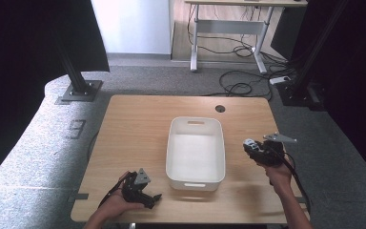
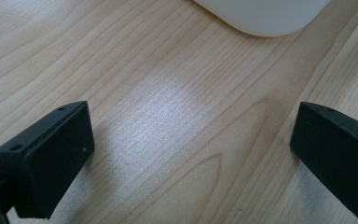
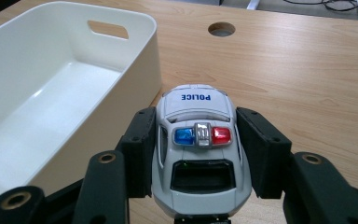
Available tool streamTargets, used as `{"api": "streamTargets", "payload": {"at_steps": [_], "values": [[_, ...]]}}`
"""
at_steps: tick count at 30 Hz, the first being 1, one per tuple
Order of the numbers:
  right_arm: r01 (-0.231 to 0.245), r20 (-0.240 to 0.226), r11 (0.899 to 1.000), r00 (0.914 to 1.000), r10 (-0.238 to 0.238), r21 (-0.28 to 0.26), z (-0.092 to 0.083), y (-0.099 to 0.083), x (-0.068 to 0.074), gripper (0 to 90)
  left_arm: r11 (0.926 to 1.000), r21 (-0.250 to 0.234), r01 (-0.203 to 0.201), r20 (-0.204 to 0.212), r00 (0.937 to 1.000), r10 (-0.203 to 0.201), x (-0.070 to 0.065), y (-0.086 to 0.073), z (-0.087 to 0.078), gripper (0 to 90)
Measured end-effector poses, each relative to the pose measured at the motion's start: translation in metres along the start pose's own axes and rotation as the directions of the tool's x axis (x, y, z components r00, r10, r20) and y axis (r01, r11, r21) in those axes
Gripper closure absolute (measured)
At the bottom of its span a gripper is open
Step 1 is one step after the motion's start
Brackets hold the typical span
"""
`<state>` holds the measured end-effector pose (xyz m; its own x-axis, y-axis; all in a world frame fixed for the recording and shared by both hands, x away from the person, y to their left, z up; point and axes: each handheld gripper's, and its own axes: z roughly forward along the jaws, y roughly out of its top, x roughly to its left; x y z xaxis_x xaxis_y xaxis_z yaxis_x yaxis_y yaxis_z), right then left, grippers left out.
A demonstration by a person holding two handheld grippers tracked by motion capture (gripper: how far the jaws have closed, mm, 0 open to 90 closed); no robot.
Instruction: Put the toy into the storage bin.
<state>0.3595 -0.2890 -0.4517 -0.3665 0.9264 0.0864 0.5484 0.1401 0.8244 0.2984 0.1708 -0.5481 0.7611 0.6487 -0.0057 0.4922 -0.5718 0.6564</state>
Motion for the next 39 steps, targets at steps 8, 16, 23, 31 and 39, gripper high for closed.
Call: {"api": "streamTargets", "payload": {"at_steps": [8,16,23,31,39], "values": [[0.025,-0.005,1.000,0.9997,-0.025,-0.011,-0.002,0.003,0.008,50.1,1.0000,0.002,0.000,-0.002,1.0000,0.000,0.000,0.000,0.000,0.0],[0.026,-0.017,1.000,0.9995,-0.027,-0.015,-0.002,0.004,0.013,50.1,1.0000,0.001,0.001,-0.001,1.0000,-0.001,0.000,0.000,0.000,0.0],[0.030,-0.026,0.999,0.9992,-0.031,-0.016,-0.002,0.006,0.018,50.0,1.0000,-0.001,0.000,0.000,1.0000,0.000,0.000,0.000,0.000,0.0],[0.059,-0.034,0.998,0.9976,-0.060,-0.014,-0.002,0.009,0.030,50.1,1.0000,0.000,0.000,0.000,1.0000,0.000,0.000,0.000,0.000,0.0],[0.062,-0.055,0.998,0.9965,-0.063,-0.025,-0.002,0.011,0.036,50.1,1.0000,0.001,-0.002,0.000,1.0000,0.002,0.000,0.000,0.000,0.0]]}}
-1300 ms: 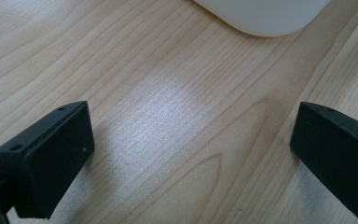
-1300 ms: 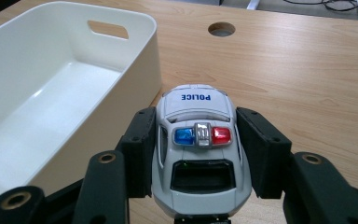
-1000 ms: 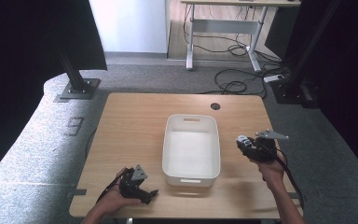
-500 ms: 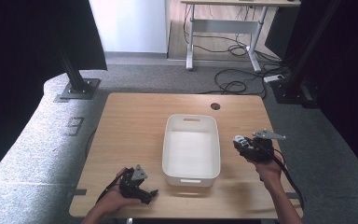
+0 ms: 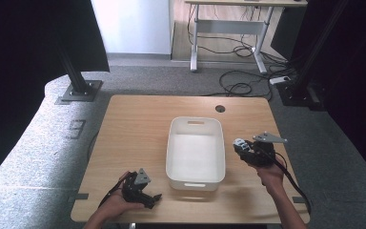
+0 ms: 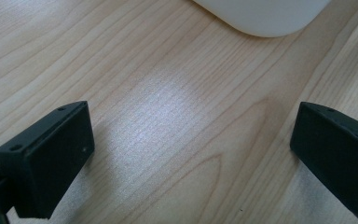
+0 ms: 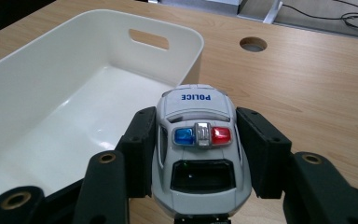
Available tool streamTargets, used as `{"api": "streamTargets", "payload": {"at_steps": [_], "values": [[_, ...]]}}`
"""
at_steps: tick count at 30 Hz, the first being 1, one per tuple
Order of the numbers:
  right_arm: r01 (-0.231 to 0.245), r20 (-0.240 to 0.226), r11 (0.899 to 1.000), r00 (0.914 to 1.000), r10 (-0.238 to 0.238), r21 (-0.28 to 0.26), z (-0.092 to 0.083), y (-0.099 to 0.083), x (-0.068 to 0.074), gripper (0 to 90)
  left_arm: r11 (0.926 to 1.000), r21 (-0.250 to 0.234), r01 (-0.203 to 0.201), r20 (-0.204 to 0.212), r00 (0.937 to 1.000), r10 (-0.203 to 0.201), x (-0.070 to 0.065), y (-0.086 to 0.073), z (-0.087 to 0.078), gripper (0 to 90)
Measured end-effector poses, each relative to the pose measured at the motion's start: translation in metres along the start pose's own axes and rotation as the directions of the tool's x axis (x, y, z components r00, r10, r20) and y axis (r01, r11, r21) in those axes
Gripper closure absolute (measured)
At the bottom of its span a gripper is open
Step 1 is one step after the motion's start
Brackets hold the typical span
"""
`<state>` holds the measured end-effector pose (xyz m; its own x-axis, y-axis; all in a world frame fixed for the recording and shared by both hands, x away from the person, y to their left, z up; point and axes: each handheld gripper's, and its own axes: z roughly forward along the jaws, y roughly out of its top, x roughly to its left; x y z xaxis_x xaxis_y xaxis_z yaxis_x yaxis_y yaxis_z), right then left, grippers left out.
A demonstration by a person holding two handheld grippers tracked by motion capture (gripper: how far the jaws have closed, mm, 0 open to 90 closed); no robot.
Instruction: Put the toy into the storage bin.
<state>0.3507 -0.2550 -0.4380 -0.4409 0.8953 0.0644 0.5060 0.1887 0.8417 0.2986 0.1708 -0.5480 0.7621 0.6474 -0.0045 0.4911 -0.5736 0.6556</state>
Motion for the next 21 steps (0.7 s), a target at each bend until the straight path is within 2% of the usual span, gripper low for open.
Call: {"api": "streamTargets", "payload": {"at_steps": [14,19,21], "values": [[-0.014,-0.028,1.000,0.9995,0.013,-0.006,0.003,0.004,0.006,50.1,1.0000,-0.001,0.002,-0.001,1.0000,-0.002,0.000,0.000,0.000,0.0],[0.008,-0.034,1.000,0.9994,-0.008,-0.011,0.003,0.009,0.015,50.1,1.0000,-0.002,0.003,-0.003,1.0000,-0.003,0.000,0.000,0.000,0.0],[0.003,-0.047,1.000,0.9989,-0.003,-0.019,0.005,0.010,0.019,50.1,1.0000,-0.001,0.005,-0.003,1.0000,-0.005,0.000,0.000,0.000,0.0]]}}
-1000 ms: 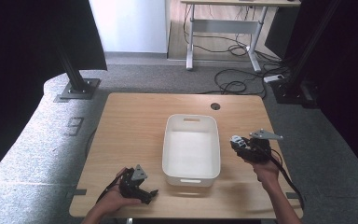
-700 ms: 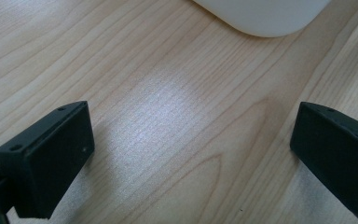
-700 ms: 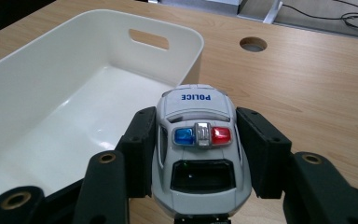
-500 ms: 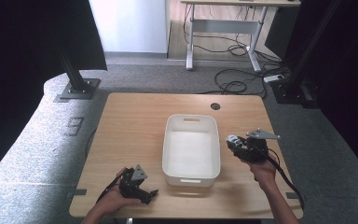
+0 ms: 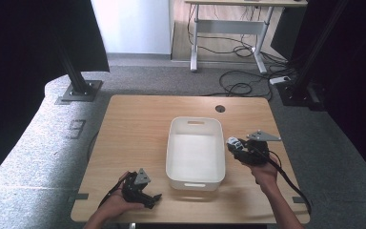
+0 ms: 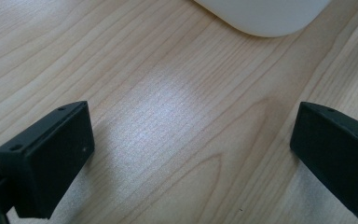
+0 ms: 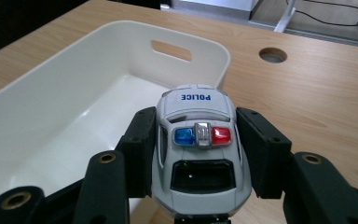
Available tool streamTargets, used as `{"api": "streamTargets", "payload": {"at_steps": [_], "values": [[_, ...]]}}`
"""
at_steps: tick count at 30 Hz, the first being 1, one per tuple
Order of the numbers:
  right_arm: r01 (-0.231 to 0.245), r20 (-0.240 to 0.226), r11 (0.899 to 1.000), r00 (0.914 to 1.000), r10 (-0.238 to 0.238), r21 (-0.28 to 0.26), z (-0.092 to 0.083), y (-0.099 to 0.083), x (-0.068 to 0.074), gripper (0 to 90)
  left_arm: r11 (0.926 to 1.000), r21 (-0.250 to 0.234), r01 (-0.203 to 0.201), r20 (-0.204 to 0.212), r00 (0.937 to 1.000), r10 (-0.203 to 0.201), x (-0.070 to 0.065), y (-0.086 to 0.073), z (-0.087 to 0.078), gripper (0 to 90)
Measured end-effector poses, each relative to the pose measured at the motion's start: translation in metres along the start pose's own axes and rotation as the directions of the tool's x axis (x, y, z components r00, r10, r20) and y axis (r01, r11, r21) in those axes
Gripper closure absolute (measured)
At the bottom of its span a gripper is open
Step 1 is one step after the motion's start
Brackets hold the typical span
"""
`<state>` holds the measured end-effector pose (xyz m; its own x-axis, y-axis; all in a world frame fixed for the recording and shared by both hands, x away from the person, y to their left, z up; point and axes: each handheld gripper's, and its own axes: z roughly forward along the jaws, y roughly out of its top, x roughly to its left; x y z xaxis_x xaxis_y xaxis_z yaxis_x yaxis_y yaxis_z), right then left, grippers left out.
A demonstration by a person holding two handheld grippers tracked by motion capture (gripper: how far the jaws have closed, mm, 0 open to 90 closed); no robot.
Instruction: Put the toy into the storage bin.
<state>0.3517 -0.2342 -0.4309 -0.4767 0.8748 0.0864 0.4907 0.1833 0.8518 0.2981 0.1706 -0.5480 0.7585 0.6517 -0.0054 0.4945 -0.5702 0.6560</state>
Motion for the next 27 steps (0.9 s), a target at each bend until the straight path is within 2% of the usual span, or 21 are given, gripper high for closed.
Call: {"api": "streamTargets", "payload": {"at_steps": [10,21,27], "values": [[0.017,-0.020,1.000,0.9997,-0.016,0.012,0.012,0.006,0.015,50.1,1.0000,0.001,-0.002,0.001,1.0000,0.002,0.000,0.000,0.000,0.0],[0.022,-0.038,1.000,0.9990,-0.022,0.014,0.018,0.010,0.023,50.1,1.0000,0.001,-0.001,0.001,1.0000,0.001,0.000,0.000,0.000,0.0],[0.022,-0.031,1.000,0.9993,-0.022,0.021,0.019,0.013,0.024,50.1,1.0000,0.001,-0.001,0.001,1.0000,0.001,0.000,0.000,0.000,0.0]]}}
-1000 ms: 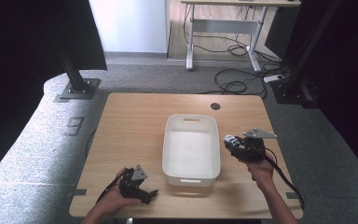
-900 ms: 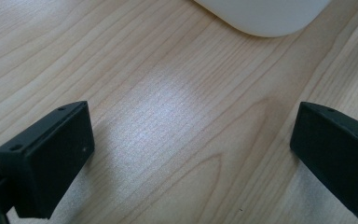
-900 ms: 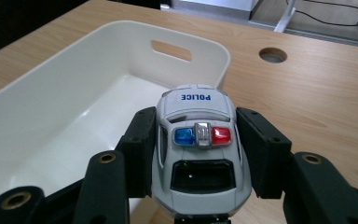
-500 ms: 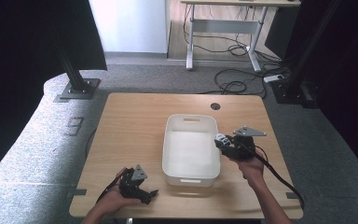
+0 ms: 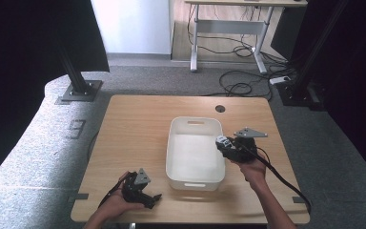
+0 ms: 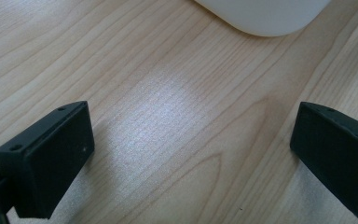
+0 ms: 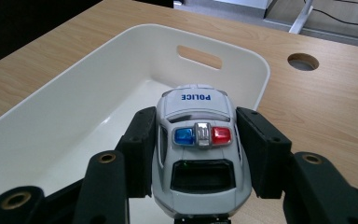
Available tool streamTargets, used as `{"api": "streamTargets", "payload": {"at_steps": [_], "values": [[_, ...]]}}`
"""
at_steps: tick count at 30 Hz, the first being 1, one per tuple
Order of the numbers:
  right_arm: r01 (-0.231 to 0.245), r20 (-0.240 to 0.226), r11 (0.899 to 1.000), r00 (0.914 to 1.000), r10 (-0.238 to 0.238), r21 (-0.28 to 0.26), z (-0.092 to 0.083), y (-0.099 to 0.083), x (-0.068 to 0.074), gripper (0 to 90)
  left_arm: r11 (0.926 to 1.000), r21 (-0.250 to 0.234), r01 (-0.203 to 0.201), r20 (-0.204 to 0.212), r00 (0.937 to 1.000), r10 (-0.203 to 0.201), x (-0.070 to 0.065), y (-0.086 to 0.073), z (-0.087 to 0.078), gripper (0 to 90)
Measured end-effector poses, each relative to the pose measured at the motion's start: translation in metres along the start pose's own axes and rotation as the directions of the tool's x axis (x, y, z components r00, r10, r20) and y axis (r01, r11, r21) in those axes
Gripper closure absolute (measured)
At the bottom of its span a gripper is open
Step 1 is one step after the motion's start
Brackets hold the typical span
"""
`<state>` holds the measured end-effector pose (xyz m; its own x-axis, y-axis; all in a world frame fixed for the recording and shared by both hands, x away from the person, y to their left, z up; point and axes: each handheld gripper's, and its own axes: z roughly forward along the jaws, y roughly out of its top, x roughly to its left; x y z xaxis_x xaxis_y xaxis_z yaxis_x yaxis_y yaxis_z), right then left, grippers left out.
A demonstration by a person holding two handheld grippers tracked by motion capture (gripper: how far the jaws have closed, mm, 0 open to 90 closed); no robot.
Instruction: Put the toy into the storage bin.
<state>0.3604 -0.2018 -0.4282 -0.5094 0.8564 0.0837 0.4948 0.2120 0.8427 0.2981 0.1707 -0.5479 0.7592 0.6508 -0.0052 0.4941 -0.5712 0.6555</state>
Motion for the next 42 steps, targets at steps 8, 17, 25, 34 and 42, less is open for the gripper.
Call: {"api": "streamTargets", "payload": {"at_steps": [8,17,25,34,42], "values": [[0.007,-0.009,1.000,0.9999,-0.007,0.002,0.004,0.003,0.006,50.0,1.0000,0.000,0.000,0.000,1.0000,0.000,0.000,0.000,0.000,0.0],[-0.005,-0.021,1.000,0.9998,0.005,0.009,0.011,0.003,0.009,50.1,1.0000,0.000,0.000,0.000,1.0000,0.000,0.000,0.000,0.000,0.0],[-0.001,-0.023,1.000,0.9997,0.002,0.014,0.013,0.005,0.013,50.1,1.0000,0.000,0.000,0.000,1.0000,0.000,0.000,0.000,0.000,0.0],[0.006,-0.035,1.000,0.9994,-0.006,0.011,0.017,0.010,0.019,50.1,1.0000,0.000,0.000,0.000,1.0000,0.000,0.000,0.000,0.000,0.0],[0.004,-0.040,1.000,0.9992,-0.003,0.018,0.020,0.009,0.020,50.1,1.0000,0.000,0.000,0.000,1.0000,0.000,0.000,0.000,0.000,0.0]]}}
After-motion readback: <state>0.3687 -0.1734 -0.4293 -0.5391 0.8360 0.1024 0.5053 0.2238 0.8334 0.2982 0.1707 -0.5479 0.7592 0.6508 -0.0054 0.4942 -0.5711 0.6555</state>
